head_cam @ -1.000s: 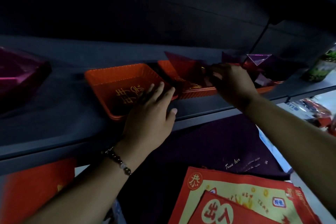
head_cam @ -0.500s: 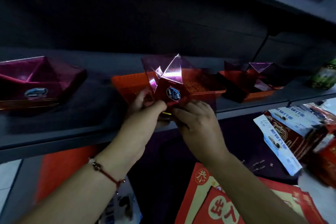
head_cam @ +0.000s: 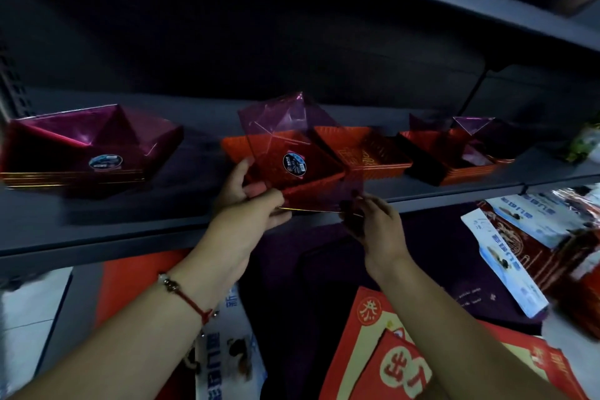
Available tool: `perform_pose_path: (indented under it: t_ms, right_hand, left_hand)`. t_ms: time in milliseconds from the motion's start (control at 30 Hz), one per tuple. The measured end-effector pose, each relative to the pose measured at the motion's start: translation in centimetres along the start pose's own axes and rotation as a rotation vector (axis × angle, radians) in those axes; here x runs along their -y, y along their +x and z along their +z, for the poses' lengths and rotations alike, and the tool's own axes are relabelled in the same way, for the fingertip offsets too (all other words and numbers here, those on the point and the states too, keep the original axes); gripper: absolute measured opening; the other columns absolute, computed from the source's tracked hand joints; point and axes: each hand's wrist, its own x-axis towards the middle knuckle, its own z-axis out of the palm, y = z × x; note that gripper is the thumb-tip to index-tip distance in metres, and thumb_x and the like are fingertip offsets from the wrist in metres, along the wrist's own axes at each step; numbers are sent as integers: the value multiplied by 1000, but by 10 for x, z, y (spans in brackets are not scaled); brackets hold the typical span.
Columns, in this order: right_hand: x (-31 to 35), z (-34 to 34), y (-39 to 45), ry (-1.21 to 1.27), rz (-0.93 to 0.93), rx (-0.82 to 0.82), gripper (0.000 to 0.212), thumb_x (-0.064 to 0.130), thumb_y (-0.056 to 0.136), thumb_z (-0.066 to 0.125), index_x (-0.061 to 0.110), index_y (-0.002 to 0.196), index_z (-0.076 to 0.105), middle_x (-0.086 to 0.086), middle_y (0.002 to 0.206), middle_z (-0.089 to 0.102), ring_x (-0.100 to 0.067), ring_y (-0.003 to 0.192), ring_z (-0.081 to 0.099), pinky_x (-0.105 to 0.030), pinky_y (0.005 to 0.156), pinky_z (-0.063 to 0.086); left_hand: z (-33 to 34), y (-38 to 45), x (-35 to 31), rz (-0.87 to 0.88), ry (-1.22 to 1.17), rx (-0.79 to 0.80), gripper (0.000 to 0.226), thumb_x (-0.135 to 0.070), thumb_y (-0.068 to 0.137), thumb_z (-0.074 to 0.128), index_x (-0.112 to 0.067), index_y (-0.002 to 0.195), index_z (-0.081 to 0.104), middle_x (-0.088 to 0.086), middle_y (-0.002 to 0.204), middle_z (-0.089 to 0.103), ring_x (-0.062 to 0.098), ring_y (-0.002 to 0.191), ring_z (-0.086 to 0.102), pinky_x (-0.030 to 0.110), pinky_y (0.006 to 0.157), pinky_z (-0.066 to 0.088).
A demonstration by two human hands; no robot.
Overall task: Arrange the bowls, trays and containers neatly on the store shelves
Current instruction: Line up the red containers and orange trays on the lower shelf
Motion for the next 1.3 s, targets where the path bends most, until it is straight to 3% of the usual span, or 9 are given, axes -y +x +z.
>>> perform_pose_path:
  t_ms: [167, 333, 433, 567, 667, 733, 833, 967, 1300]
  right_hand:
    - [-4, 9, 0, 41, 18, 31, 18, 7, 96, 48, 14, 103, 63, -4, 89, 71, -19, 84, 66, -32, 78, 53]
    - [-6, 27, -9, -220, -301, 103, 34, 25, 97, 52, 24, 132, 52, -1, 111, 67, -13, 100, 66, -30, 83, 55]
    - [-8, 40, -18, -363, -485, 227, 48, 36, 94, 55, 30, 141, 43, 8, 138, 49, 2, 121, 50, -21, 98, 46]
    - [-13, 60, -26, -633, -693, 329, 47, 42, 91, 57, 36, 137, 46, 14, 156, 17, 18, 129, 24, -1, 90, 30]
    - [-12, 75, -22, -692, -892, 338, 32, 31, 95, 57, 31, 127, 58, 6, 160, 12, 0, 133, 38, -21, 100, 44]
    - [-14, 87, -16, -769, -1030, 336, 27, 26, 95, 55, 24, 121, 65, 0, 160, 16, -23, 144, 25, -41, 112, 35]
    - [-17, 109, -16, -851, -1169, 353, 26, 19, 96, 55, 20, 119, 67, -1, 148, 41, -25, 144, 22, -32, 113, 25]
    - [-25, 153, -24, -844, -1290, 430, 26, 8, 94, 56, 17, 116, 68, -1, 124, 65, -26, 135, 43, -40, 109, 37]
    - [-29, 246, -32, -949, -1159, 538, 26, 11, 96, 52, 15, 117, 68, -5, 117, 69, -23, 126, 53, -38, 103, 44]
  left_hand:
    - [-7, 1, -4, 30, 34, -2, 69, 5, 87, 58, -31, 143, 41, 11, 123, 56, 27, 100, 67, 32, 73, 59]
    - [-26, 7, -18, 65, 18, -34, 54, 1, 90, 53, -25, 137, 48, 11, 111, 68, 26, 90, 72, 31, 71, 59]
    - [-42, 11, -29, 65, -12, -79, 49, 0, 92, 49, -22, 136, 50, 10, 105, 68, 27, 86, 72, 30, 69, 59]
    - [-65, 10, -44, 85, -45, -168, 45, 2, 91, 46, -20, 128, 58, 5, 92, 68, 28, 81, 73, 31, 64, 57]
    - [-84, 5, -56, 152, -43, -223, 37, 4, 91, 46, -21, 110, 65, -2, 76, 71, 26, 75, 73, 30, 61, 57]
    - [-96, -1, -63, 190, -28, -248, 37, 3, 92, 48, -26, 107, 65, -5, 72, 72, 23, 73, 73, 30, 62, 58]
    - [-119, -9, -71, 237, 40, -246, 35, -4, 93, 55, -25, 119, 63, -3, 81, 75, 23, 81, 73, 29, 66, 57]
    - [-154, -15, -78, 392, 164, -380, 38, -5, 96, 51, -24, 128, 58, 0, 99, 72, 16, 82, 72, 32, 73, 58]
    - [-236, 18, -70, 597, 848, -533, 26, -29, 98, 49, -24, 119, 64, 1, 127, 62, 16, 128, 49, 38, 106, 41]
